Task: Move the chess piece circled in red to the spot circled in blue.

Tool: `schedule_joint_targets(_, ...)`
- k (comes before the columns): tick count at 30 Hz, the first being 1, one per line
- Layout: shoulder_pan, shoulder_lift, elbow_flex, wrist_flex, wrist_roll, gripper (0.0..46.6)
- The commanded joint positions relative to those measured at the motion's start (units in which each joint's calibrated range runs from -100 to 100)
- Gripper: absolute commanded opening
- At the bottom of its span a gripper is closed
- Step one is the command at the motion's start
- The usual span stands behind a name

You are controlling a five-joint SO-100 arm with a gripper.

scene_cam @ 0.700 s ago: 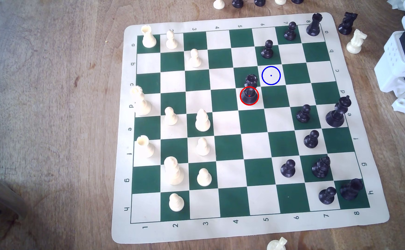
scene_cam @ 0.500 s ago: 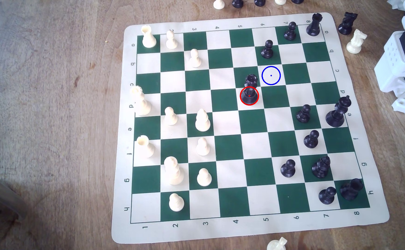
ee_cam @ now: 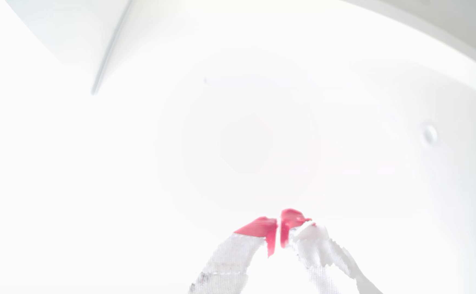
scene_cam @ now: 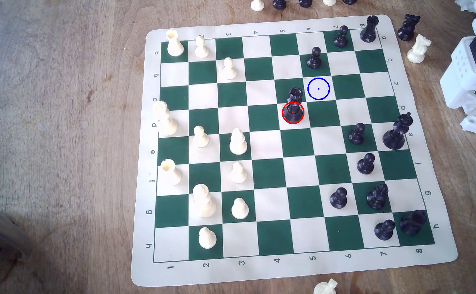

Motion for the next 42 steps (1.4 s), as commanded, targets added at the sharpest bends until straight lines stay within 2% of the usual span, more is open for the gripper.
schedule_joint_targets(1,-0.4,-0.3,0.9,4.1,0.2,0.2)
schedule_joint_targets(4,-0.4,-0.3,0.9,15.2,0.2,0.2)
schedule_joint_targets(7,-0.4,-0.3,0.9,36.7,0.2,0.2)
schedule_joint_targets(8,-0.8,-0.3,0.9,42.9,1.2,0.2)
schedule_joint_targets(9,-0.9,-0.3,0.9,50.2,3.8,0.2)
schedule_joint_targets(11,-0.7,-0.2,0.8,69.5,4.1,0.5)
schedule_joint_targets(16,-1.1,-0.2,-3.2,96.4,1.3,4.0)
schedule_joint_targets(17,-1.0,0.1,-6.0,101.9,0.0,4.2)
schedule_joint_targets(19,-1.7,7.1,-18.8,119.6,-3.9,4.4)
schedule_joint_targets(21,-2.8,13.5,-25.8,128.3,-6.1,4.5)
schedule_joint_targets(24,-5.0,24.2,-33.3,135.2,-8.9,5.7)
schedule_joint_targets(26,-5.7,29.6,-36.5,136.9,-10.3,8.5)
schedule_joint_targets(27,-5.7,34.4,-39.4,137.7,-11.2,11.7)
schedule_joint_targets(31,-5.0,44.0,-44.2,137.9,-11.2,12.8)
schedule_joint_targets(36,-2.3,61.3,-53.1,139.6,-10.8,10.5)
schedule_joint_targets(42,-0.6,69.3,-54.8,139.0,-10.4,11.7)
